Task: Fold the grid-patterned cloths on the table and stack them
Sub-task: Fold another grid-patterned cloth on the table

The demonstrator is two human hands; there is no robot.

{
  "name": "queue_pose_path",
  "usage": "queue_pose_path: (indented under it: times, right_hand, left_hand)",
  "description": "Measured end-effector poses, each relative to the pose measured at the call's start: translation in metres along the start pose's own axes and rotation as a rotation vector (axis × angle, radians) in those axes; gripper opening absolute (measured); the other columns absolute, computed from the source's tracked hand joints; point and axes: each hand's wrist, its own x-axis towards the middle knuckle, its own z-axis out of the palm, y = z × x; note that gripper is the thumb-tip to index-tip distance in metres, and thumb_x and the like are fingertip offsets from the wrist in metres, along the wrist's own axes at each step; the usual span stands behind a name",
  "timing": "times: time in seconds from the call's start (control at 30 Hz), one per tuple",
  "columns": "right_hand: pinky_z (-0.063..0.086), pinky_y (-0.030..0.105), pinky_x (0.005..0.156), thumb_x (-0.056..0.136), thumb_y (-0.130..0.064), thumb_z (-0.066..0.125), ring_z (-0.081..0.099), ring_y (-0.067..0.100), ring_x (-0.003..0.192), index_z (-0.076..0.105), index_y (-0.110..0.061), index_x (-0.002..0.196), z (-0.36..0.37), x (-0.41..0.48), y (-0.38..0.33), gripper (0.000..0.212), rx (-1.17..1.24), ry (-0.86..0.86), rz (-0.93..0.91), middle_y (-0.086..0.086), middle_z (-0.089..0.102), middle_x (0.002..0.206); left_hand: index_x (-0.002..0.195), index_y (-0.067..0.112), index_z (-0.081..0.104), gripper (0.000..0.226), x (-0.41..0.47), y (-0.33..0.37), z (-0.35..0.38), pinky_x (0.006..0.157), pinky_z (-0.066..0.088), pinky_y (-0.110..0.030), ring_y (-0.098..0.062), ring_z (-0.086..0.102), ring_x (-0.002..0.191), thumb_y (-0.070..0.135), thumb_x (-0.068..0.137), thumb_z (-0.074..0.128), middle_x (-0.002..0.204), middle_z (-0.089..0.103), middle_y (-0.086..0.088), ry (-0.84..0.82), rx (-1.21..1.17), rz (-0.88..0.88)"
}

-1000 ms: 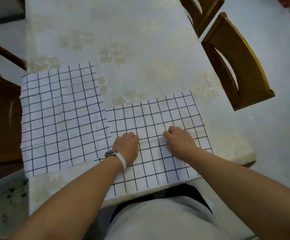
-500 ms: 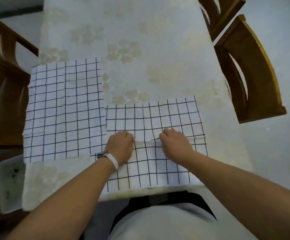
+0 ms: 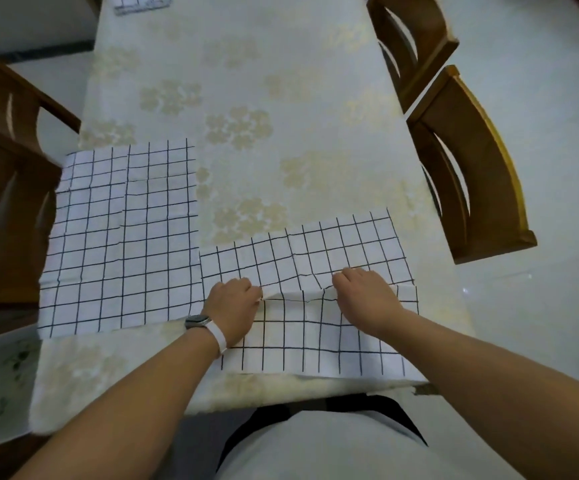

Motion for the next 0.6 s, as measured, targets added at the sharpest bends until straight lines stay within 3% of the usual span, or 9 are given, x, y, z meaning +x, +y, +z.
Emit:
queue_pose_path:
  times: [0.1,0.33,0.53,0.6]
  right_hand:
    - [0.030,0.032,0.069,0.088,-0.014,0.052,0.054,0.026,0.082,0.060,-0.012,0.101,0.006,-0.002,0.006,0.015,-0.009,-0.042,0.012,0.006,0.061,0.094]
    - [0.037,0.035,0.078,0.090,-0.020,0.050,0.051,0.026,0.097,0.059,-0.014,0.108,0.009,-0.010,0.024,0.021,-0.080,-0.167,0.021,0.006,0.056,0.107]
    - [0.026,0.030,0.071,0.088,-0.013,0.047,0.037,0.019,0.079,0.052,-0.017,0.103,0.003,-0.019,0.034,0.016,-0.069,-0.182,0.060,0.003,0.056,0.098]
    - [0.027,0.030,0.069,0.087,-0.011,0.048,0.040,0.018,0.077,0.051,-0.017,0.103,-0.001,-0.023,0.035,0.018,-0.063,-0.160,0.077,0.001,0.055,0.094]
  left_hand:
    - [0.079,0.015,0.069,0.004,-0.006,-0.008,0.004,0.056,0.043,-0.032,-0.026,0.056,0.062,0.015,0.077,0.073,0.072,0.060,-0.002,0.016,0.037,-0.026]
    - [0.080,0.016,0.067,0.005,-0.019,-0.015,-0.003,0.058,0.039,-0.031,-0.025,0.059,0.059,0.013,0.079,0.071,0.069,0.063,0.000,0.040,-0.004,-0.087]
    - [0.082,0.017,0.061,0.010,-0.034,-0.025,-0.011,0.059,0.034,-0.029,-0.023,0.055,0.065,0.015,0.091,0.056,0.072,0.060,0.000,-0.038,0.007,-0.136]
    - [0.081,0.022,0.056,0.017,-0.037,-0.025,-0.016,0.060,0.035,-0.030,-0.020,0.051,0.067,0.018,0.094,0.047,0.073,0.056,0.004,-0.043,0.001,-0.163]
